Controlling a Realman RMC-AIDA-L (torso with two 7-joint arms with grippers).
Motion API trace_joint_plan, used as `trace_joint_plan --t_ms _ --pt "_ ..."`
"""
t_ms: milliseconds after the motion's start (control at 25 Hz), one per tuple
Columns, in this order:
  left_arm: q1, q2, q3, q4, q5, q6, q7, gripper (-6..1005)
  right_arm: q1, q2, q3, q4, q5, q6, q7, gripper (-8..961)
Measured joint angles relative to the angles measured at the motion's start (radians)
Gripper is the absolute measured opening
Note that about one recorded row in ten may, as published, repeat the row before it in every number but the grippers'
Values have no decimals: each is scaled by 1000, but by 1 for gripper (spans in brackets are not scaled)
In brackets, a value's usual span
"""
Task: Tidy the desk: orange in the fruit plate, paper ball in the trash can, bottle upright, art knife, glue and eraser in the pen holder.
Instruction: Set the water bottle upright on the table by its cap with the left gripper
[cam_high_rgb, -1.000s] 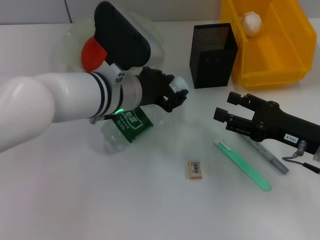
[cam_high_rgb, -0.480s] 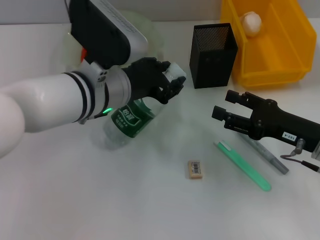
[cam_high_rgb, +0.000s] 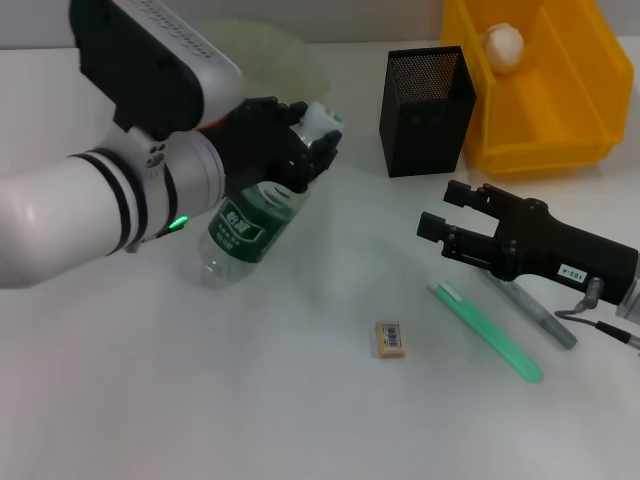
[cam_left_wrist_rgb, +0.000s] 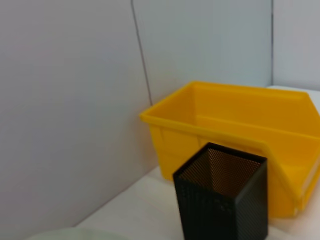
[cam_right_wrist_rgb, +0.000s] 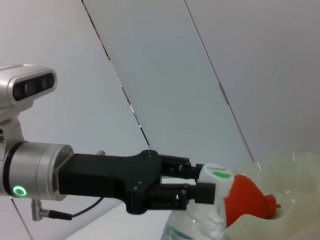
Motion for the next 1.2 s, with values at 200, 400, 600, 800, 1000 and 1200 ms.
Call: trace_joint_plan --t_ms 200,400,600,800,1000,1200 --pt "38 0 0 31 -10 -20 16 440 4 0 0 10 0 -6 -17 789" --pt "41 1 0 36 -13 -21 17 436 6 0 1 10 1 -7 -18 789" --pt "37 5 -17 52 -63 15 49 434 6 0 2 10 2 -8 -20 789" --pt "-14 3 -176 -15 -369 234 268 434 3 0 2 10 2 -9 -21 789" --pt "-36 2 -249 -81 -496 308 366 433 2 0 2 10 2 -9 -24 789" --pt "-56 1 -379 -264 -764 450 652 430 2 0 2 10 2 -9 -24 789"
